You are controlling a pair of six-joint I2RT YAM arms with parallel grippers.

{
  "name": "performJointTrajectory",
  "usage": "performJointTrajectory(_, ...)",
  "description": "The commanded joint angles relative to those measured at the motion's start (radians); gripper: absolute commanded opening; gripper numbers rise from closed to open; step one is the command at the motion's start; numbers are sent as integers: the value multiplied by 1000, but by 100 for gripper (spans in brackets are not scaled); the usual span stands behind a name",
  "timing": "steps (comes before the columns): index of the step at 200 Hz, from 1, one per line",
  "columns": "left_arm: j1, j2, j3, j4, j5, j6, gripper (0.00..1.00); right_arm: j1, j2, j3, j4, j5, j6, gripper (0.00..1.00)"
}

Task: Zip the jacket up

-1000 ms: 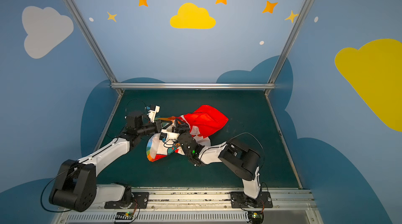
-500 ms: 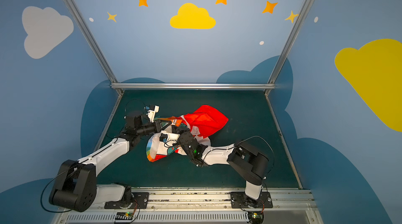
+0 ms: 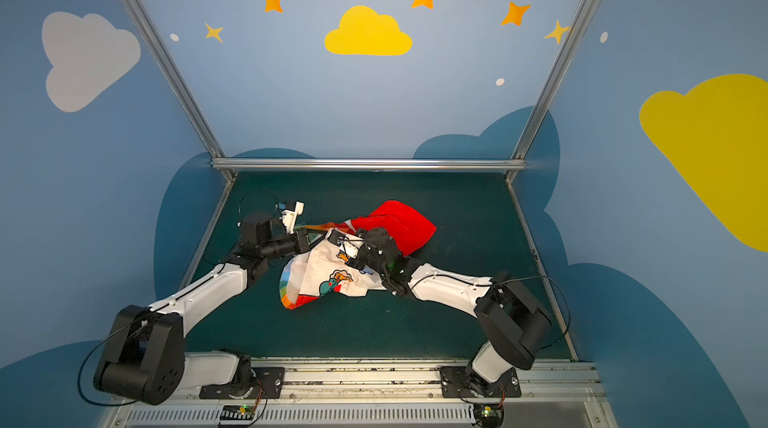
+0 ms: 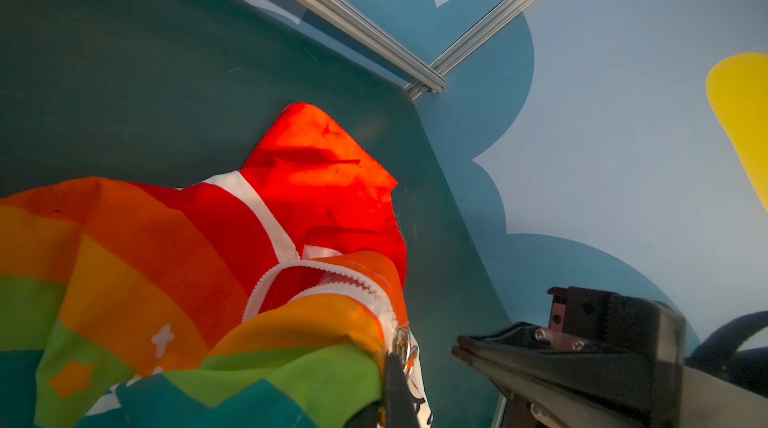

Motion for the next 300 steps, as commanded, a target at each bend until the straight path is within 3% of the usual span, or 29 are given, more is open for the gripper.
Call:
performJointTrajectory(1, 4, -2, 6, 14, 10, -6, 3, 11, -13, 3, -10, -26, 14, 35)
performJointTrajectory(14, 4, -2, 7, 15, 10, -7, 3, 20, -8, 0, 0, -12, -7, 48)
performJointTrajectory(29, 4, -2, 9, 14, 11, -9, 3, 27, 0, 8, -6, -3, -18, 50)
performJointTrajectory(201, 3, -10, -5, 22, 13, -27, 3, 20, 118, 69, 73, 52, -48, 36)
performJointTrajectory(234, 4, -14, -5, 19, 12, -25, 3, 15, 127, 79, 75, 55, -48, 25)
performJointTrajectory(278, 3, -13, -11, 13, 6, -16, 3, 11, 106, 77, 48, 39, -40, 0)
performJointTrajectory(300, 3, -14, -16, 10, 3, -12, 3, 10, 90, 77, 20, 23, -28, 0)
